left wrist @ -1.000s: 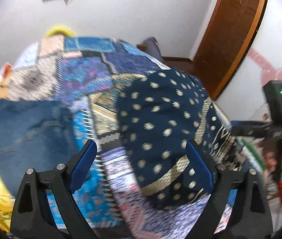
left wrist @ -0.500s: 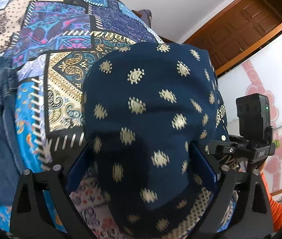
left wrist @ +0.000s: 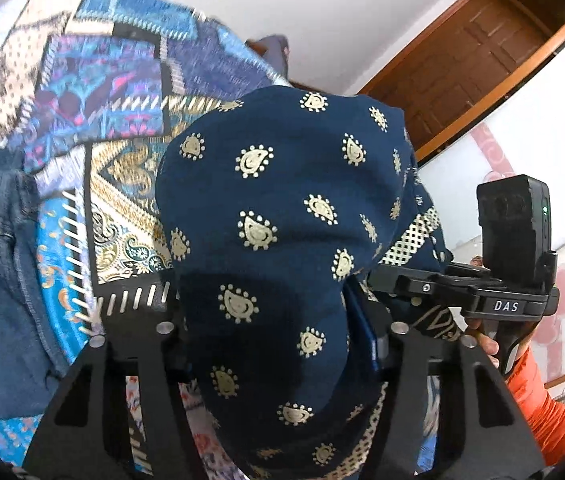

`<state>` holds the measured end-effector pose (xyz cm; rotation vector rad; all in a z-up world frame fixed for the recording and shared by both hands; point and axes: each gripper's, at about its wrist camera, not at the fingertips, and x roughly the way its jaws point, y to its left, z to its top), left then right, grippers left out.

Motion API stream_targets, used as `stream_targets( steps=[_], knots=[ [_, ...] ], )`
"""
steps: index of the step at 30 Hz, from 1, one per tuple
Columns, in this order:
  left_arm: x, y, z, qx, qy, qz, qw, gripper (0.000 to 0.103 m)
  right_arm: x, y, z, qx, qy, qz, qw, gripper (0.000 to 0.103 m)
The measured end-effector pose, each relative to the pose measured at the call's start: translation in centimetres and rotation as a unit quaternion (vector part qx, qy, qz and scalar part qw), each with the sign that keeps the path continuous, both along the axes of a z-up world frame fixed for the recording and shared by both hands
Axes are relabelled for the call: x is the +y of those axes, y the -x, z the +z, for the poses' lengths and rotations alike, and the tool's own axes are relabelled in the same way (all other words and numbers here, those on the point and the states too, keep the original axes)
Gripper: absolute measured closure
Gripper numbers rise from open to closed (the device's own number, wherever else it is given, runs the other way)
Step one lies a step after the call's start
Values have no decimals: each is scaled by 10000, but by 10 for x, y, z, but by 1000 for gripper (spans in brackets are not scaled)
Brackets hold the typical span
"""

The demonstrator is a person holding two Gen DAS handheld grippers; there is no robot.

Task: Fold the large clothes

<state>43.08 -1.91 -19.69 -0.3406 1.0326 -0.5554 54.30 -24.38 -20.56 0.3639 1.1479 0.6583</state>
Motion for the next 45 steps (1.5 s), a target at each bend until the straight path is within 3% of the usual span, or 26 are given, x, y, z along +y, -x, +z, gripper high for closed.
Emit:
stream_targets(
  steps=[6,12,20,25,29,39,43,45],
  knots=[
    [28,33,57,-728,-221,146,9970,47,23,19,48,-398,-59,152,9991,71],
    [85,54,97,-1135,-213,478,9922,47,66,32,95,-887,-164,392,9952,71],
    [167,71,115,-1361,-377,1007,9848,47,158,37,121,-1140,-341,789,9898,71],
    [212,75,104,-1231,-475,1296,9828,47,215,28,109,-1058,-415,1051,9879,71],
    [242,61,78,-982,-504,1545,9818,47,262,16,85,-829,-389,1245,9880,71],
    [306,-10,-34,340,-118,2101,9770,44,333,-43,-11,-4,37,1213,9926,72],
    [317,-8,-48,256,246,2131,9764,38,336,-63,-35,178,-14,1135,9934,71],
    [311,-2,-45,205,100,2116,9771,36,336,-67,-40,183,32,1225,9923,71]
  ],
)
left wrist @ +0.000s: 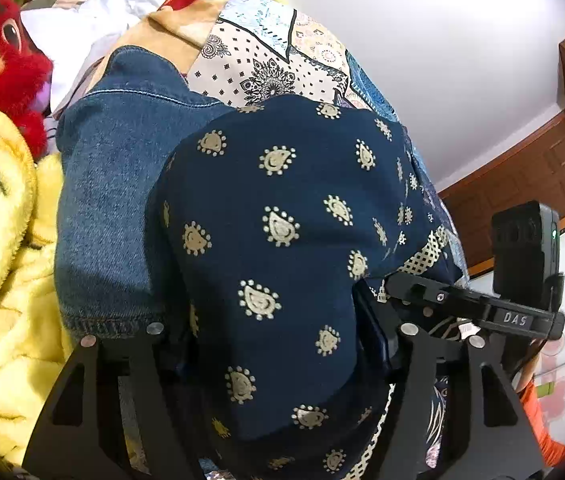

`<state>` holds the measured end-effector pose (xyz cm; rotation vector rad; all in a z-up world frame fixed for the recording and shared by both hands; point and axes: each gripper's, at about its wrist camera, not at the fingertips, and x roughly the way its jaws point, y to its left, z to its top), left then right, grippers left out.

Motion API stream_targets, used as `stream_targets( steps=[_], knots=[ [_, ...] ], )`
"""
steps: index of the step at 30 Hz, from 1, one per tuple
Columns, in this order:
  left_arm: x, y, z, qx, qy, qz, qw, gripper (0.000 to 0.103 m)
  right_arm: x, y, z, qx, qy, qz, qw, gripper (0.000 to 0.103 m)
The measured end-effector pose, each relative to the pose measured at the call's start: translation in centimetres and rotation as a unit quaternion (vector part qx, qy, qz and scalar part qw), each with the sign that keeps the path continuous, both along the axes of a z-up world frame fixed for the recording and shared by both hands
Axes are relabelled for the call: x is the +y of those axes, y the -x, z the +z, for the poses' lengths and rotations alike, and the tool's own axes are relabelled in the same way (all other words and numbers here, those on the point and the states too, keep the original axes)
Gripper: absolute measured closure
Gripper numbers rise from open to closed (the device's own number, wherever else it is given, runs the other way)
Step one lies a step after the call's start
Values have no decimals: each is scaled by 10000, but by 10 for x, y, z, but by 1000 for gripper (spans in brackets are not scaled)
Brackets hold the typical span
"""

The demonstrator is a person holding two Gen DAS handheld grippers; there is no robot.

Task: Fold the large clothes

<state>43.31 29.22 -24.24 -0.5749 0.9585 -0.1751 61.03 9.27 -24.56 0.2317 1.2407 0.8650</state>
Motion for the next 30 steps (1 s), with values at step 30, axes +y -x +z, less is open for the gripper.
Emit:
stream_targets(
  steps=[30],
  knots=[
    [-77,124,0,66,-2683,-300,9629,13,-61,123,-3,-1670,2255,768,9567,33]
  ],
)
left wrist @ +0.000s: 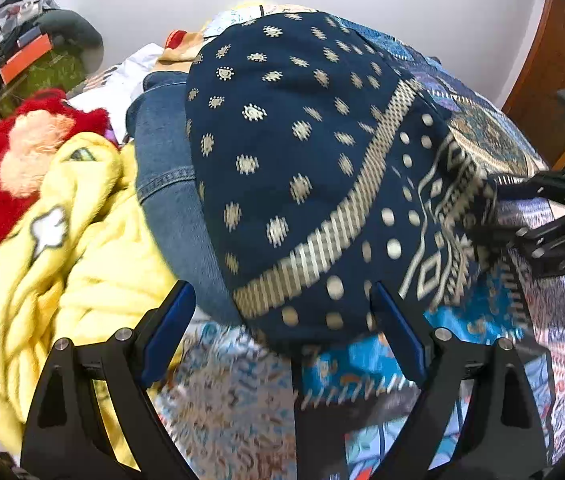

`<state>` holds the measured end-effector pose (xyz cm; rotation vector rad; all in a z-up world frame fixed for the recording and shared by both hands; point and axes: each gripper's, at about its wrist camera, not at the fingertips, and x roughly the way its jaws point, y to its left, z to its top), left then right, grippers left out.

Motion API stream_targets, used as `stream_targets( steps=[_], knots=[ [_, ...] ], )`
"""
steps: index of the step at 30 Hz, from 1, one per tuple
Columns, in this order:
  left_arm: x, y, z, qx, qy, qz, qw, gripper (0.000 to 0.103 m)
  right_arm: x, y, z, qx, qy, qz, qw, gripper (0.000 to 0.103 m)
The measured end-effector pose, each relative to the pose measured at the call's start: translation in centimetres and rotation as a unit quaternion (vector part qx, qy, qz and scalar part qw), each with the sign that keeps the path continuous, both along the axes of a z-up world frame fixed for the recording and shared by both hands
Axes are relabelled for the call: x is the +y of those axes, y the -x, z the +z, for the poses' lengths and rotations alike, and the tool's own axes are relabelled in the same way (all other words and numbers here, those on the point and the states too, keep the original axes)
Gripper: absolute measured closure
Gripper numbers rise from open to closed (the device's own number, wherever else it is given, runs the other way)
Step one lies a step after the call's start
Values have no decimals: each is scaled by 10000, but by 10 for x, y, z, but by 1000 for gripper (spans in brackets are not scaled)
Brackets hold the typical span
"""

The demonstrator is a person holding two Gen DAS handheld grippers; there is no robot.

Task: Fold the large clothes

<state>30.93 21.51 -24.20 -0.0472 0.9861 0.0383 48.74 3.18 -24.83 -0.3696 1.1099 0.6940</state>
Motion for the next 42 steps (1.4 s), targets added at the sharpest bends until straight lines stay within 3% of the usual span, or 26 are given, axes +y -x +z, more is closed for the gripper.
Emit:
stream_targets(
  steps=[5,11,14,17,21,24,29,35,42],
  knots=[
    [-13,20,23,-66,-266,100,9996,14,-24,30,43,-398,-158,-78,9991,33],
    [-29,65,107,-1130,-209,267,9930,14,-52,75,133,-1064,-1129,-281,9875,33],
    [-42,96,158,-1828,-217,269,9825,14,-64,104,180,-1474,-1619,-360,9751,33],
    [-58,137,207,-2613,-224,262,9646,14,-76,136,221,-1922,-2037,-403,9591,33],
    [-80,178,251,-3355,-266,252,9413,14,-92,184,265,-2468,-2529,-424,9345,33],
    [-97,207,269,-3810,-363,257,9235,14,-103,221,290,-2832,-2840,-446,9150,33],
    [-118,241,279,-4197,-553,394,9051,14,-114,265,309,-3140,-3151,-446,8945,33],
    [-127,256,275,-4304,-588,448,8996,14,-118,307,314,-3551,-3215,-554,8761,33],
    [-130,261,273,-4266,-467,522,9017,7,-122,321,313,-3574,-3188,-759,8746,33]
  ],
)
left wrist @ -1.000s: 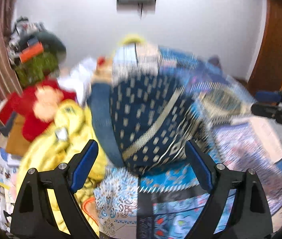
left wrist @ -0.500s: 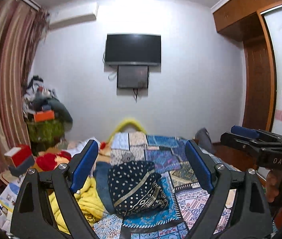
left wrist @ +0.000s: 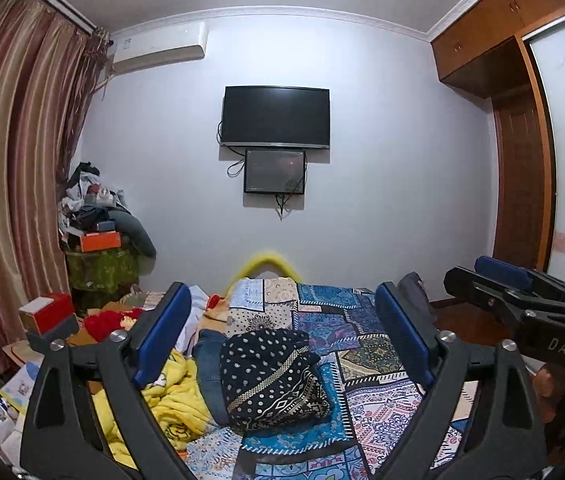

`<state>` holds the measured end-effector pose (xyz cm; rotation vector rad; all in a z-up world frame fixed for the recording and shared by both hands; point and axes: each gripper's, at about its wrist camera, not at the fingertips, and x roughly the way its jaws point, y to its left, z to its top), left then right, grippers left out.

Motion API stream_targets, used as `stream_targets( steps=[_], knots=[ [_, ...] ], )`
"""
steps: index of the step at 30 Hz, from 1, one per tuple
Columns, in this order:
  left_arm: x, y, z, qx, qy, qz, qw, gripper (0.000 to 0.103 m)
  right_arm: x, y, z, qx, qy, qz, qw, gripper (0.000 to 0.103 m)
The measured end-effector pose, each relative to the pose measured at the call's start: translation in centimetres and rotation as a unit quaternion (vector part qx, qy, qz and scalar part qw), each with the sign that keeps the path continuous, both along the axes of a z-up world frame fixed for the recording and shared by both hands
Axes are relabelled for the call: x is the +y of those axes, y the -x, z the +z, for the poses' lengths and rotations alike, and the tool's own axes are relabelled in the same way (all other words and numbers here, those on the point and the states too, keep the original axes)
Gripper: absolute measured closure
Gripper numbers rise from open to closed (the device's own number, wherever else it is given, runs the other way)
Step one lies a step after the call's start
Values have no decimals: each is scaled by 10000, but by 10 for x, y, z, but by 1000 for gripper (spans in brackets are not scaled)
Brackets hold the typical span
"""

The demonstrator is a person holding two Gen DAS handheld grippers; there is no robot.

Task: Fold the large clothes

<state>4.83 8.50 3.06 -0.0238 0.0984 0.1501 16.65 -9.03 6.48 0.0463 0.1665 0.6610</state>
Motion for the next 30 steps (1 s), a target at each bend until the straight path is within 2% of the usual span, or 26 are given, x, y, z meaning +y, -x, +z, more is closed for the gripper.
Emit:
stream_targets(
  steps=[1,3,6,10,15,30],
  knots=[
    [0,0,0,1,19,9,10000,7,0,0,-1,16,-2,-25,10000,32],
    [1,0,-1,16,37,17,10000,6,-1,-1,-3,30,3,-96,9999,23],
    [2,0,-4,40,82,69,9999,1,-2,-1,-5,-8,81,-231,9997,19],
    [3,-3,-8,92,122,113,9998,1,-2,-3,-9,-38,75,-465,9989,0],
    [5,-6,-12,179,178,118,9996,1,1,-7,-12,-54,236,-614,9978,0],
    [9,-10,-17,255,231,101,9994,1,9,-16,-22,127,378,-542,9977,0]
  ],
)
